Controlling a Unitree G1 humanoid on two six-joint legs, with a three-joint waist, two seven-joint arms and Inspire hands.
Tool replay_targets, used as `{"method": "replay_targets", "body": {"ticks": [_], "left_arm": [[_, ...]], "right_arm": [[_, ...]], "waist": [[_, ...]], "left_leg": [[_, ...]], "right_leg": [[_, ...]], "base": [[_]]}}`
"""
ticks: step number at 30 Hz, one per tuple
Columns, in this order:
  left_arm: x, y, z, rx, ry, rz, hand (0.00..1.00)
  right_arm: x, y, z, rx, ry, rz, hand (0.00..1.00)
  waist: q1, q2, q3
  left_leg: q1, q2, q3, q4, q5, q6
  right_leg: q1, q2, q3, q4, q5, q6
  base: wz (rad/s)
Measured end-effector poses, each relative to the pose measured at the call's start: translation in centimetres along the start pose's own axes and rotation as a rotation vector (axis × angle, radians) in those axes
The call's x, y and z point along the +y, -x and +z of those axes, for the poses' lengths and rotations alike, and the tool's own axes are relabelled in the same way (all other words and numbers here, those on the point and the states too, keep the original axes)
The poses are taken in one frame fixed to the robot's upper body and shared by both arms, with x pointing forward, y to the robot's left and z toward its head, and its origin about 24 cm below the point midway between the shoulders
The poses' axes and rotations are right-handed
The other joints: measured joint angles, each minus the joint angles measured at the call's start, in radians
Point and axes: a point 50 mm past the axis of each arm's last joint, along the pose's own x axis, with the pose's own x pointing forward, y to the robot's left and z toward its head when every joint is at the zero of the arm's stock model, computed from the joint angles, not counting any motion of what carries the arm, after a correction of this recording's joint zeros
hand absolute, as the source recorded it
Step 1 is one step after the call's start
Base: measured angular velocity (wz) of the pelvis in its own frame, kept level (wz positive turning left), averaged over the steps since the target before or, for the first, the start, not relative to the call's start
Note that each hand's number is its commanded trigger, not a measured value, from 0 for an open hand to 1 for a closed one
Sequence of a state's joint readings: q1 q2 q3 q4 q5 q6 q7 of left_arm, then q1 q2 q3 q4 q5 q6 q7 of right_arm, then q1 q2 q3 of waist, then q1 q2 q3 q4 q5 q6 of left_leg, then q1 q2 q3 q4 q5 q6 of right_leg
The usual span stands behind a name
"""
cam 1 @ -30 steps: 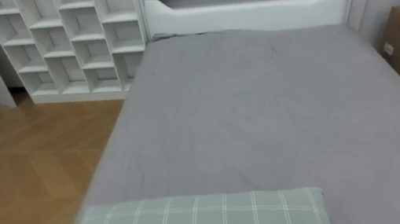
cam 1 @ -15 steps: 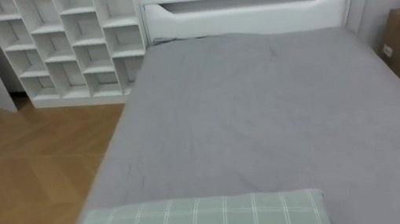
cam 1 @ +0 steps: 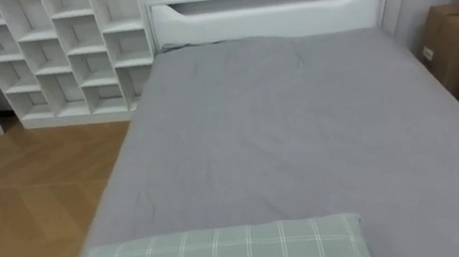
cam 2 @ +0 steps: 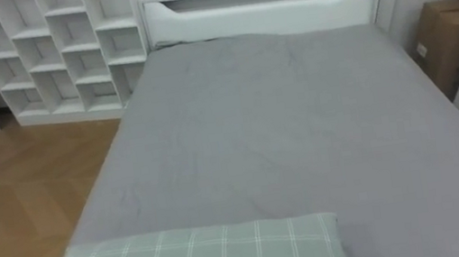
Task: Hang clothes
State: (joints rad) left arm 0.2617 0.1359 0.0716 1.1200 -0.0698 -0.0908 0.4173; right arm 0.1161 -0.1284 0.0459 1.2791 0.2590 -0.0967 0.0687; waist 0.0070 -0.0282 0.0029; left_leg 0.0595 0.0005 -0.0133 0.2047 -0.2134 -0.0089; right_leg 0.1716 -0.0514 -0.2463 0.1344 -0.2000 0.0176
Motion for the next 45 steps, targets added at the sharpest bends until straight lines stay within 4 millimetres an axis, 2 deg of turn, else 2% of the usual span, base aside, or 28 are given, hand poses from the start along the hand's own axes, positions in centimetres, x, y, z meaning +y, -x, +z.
{"method": "replay_targets", "body": {"ticks": [2,8,19,22,23,26,41,45], "left_arm": [[-0.4,-0.1,0.5,-0.011,-0.006,-0.036,0.0],[-1.4,0.0,1.2,-0.022,-0.006,-0.124,0.0],[-2.2,0.1,0.9,0.005,-0.009,-0.256,0.0],[-2.3,0.1,0.9,0.009,-0.011,-0.28,0.0],[-2.3,0.1,0.8,0.012,-0.011,-0.284,0.0],[-2.3,0.1,0.7,0.013,-0.011,-0.291,0.0],[-2.2,0.1,0.7,0.016,-0.009,-0.29,0.0],[-2.2,0.1,0.8,0.013,-0.005,-0.288,0.0]], "right_arm": [[0.1,0.0,-0.1,0.007,-0.012,0.006,0.0],[0.3,0.0,-0.1,0.01,-0.023,0.023,0.0],[0.4,-0.1,0.0,0.007,-0.025,0.024,0.0],[0.3,-0.1,0.1,0.007,-0.031,0.019,0.0],[0.3,-0.1,0.0,0.011,-0.034,0.017,0.0],[0.3,-0.1,0.0,0.018,-0.036,0.014,0.0],[0.3,-0.1,-0.1,0.023,-0.065,0.014,0.0],[0.3,-0.1,-0.2,0.025,-0.068,0.013,0.0]], "waist": [[-0.004,-0.006,-0.0004],[-0.012,-0.008,-0.0059],[-0.026,-0.004,-0.0051],[-0.028,0.0,-0.0022],[-0.028,-0.003,0.0005],[-0.028,-0.002,0.0009],[-0.031,-0.004,0.0004],[-0.032,-0.007,-0.0002]], "left_leg": [[-0.002,0.0,0.002,-0.001,0.0,0.0],[-0.005,0.002,0.013,-0.001,0.001,0.002],[0.004,0.004,0.03,-0.013,0.001,0.002],[0.006,0.004,0.034,-0.016,0.0,0.003],[0.009,0.005,0.037,-0.018,0.0,0.003],[0.014,0.006,0.043,-0.023,0.0,0.003],[0.021,0.008,0.088,-0.023,-0.002,0.006],[0.021,0.008,0.094,-0.024,-0.002,0.007]], "right_leg": [[-0.009,0.0,0.0,0.0,0.0,0.0],[-0.014,0.0,0.017,0.003,0.001,0.0],[-0.015,0.0,0.03,0.003,0.002,0.001],[-0.016,0.0,0.035,0.005,0.003,0.002],[-0.016,0.0,0.039,0.006,0.003,0.002],[-0.018,0.001,0.047,0.008,0.003,0.002],[-0.046,0.001,0.094,0.017,0.004,0.004],[-0.049,0.0,0.096,0.017,0.005,0.005]], "base": [[-0.02],[-0.05],[-0.04],[-0.05],[-0.06],[-0.08],[-0.09],[-0.05]]}}
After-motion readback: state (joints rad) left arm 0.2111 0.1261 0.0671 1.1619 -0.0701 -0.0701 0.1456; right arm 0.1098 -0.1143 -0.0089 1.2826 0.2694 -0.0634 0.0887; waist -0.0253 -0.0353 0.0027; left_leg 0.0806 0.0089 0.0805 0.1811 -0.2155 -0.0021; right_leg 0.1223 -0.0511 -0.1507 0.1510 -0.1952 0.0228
